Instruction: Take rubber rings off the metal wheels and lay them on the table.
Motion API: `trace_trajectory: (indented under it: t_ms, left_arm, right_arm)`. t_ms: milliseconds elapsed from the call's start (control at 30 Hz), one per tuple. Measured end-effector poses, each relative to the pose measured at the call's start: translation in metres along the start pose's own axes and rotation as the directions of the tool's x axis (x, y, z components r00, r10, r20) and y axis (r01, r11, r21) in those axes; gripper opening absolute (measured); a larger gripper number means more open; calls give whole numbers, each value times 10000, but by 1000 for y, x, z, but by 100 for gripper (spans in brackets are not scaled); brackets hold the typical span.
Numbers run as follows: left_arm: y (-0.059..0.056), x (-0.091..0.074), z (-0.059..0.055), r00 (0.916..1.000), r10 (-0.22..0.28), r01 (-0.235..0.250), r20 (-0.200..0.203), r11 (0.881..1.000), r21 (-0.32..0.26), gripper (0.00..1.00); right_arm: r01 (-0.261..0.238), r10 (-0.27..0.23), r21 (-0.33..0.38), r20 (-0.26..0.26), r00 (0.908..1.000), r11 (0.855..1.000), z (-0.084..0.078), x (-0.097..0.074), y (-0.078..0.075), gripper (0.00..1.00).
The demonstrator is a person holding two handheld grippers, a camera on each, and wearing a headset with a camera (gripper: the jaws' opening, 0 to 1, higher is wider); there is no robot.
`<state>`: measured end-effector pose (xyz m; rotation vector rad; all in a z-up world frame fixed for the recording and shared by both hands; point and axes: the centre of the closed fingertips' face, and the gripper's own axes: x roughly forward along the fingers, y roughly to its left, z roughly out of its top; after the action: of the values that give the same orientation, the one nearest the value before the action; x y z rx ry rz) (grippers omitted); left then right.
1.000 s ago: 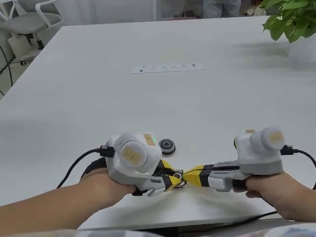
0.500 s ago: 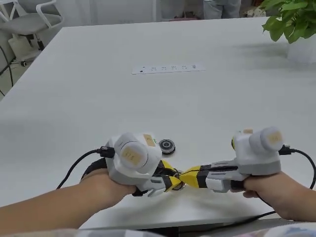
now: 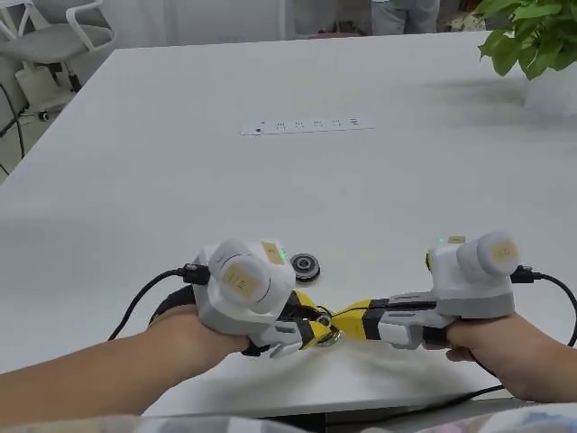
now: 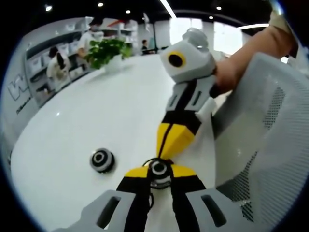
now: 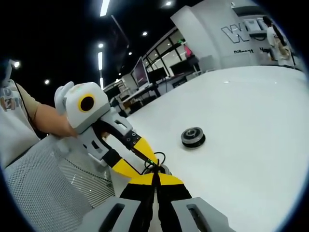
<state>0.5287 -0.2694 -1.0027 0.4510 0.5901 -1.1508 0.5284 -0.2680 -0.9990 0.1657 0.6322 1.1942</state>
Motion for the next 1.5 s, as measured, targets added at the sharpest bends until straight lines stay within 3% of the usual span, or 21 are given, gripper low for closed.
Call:
trace_trajectory:
  t_ms: [300, 833, 1100, 1500]
  left_arm:
    - [-10, -11, 7, 9992, -385, 385, 122, 9993, 3, 29]
    - [1, -62, 20, 9961, 2, 14, 879, 9998, -177, 42]
    - [11, -85, 13, 9943, 384, -346, 995, 9986, -399, 51]
    - [27, -113, -1, 9884, 1056, -936, 1091, 9895, -1100, 59]
  right_arm:
    - [-68, 69, -34, 106, 9999, 10000, 6, -2, 3, 0]
    - [-412, 416, -465, 68, 9991, 9981, 31, 2, 19, 0]
    - [-656, 648, -741, -134, 9978, 9951, 43, 13, 23, 0]
    - [-1040, 954, -1082, -815, 9921, 9887, 46, 37, 25, 0]
